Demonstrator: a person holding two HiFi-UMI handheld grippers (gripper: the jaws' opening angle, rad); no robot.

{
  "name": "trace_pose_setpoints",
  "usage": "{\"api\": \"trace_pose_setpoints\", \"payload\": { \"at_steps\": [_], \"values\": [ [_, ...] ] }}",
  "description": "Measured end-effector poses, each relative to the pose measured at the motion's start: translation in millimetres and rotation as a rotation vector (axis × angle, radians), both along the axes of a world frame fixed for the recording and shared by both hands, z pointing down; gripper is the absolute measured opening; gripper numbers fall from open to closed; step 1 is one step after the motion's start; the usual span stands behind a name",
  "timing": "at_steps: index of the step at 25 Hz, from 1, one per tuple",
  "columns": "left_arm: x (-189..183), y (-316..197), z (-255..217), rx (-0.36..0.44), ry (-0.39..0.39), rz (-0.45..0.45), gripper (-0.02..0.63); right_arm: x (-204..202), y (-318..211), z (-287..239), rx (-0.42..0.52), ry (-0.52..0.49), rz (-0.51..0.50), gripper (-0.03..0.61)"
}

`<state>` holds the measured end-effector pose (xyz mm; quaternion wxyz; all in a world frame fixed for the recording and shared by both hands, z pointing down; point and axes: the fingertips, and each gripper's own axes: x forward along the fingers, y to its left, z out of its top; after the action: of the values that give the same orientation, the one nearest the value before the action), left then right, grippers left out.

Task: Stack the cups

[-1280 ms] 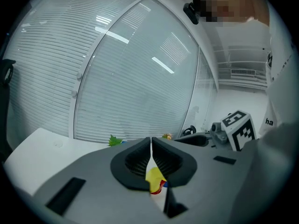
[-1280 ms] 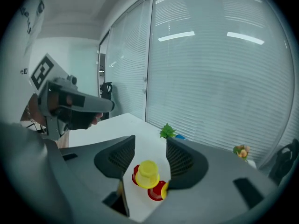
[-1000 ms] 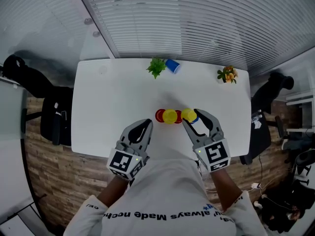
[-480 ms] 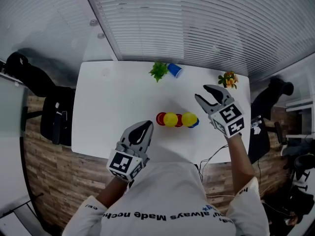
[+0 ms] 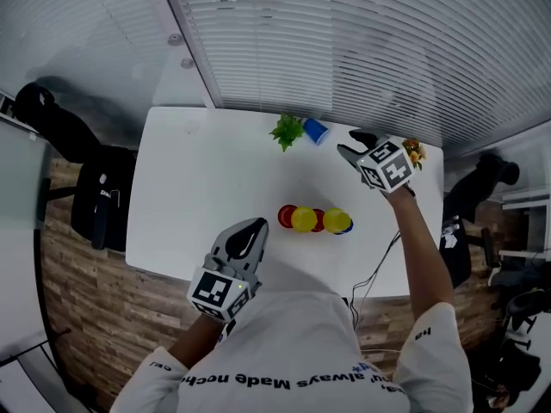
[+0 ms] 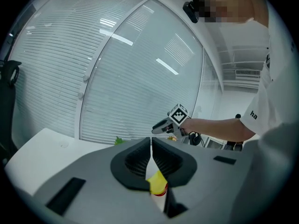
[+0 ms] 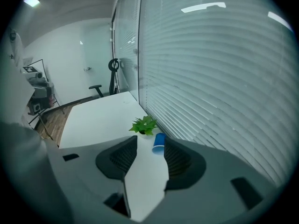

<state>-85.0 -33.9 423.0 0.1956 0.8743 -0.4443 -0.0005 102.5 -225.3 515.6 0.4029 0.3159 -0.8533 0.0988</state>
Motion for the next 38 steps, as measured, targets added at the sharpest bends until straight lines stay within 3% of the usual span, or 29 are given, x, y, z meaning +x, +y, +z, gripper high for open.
{"api": "trace_pose_setpoints", "payload": {
  "at_steps": [21, 29, 38],
  "values": [
    [-9.5, -28.5, 46.1, -0.130, -0.001, -0.075, 0.029, -47.8, -101.0, 123.2, -0.327, 0.151, -0.078, 0.207],
    [-12.2, -29.6, 50.3, -0.143, 0.007, -0.092, 0.028, -61.8, -109.4, 156.3, -0.406, 0.187, -0.064, 0.210],
    [-17.1, -28.5, 53.3, -0.166, 0.004, -0.108, 0.029, -56.0, -107.3, 184.5, -0.444, 0.295, -0.047, 0.210]
  ]
}}
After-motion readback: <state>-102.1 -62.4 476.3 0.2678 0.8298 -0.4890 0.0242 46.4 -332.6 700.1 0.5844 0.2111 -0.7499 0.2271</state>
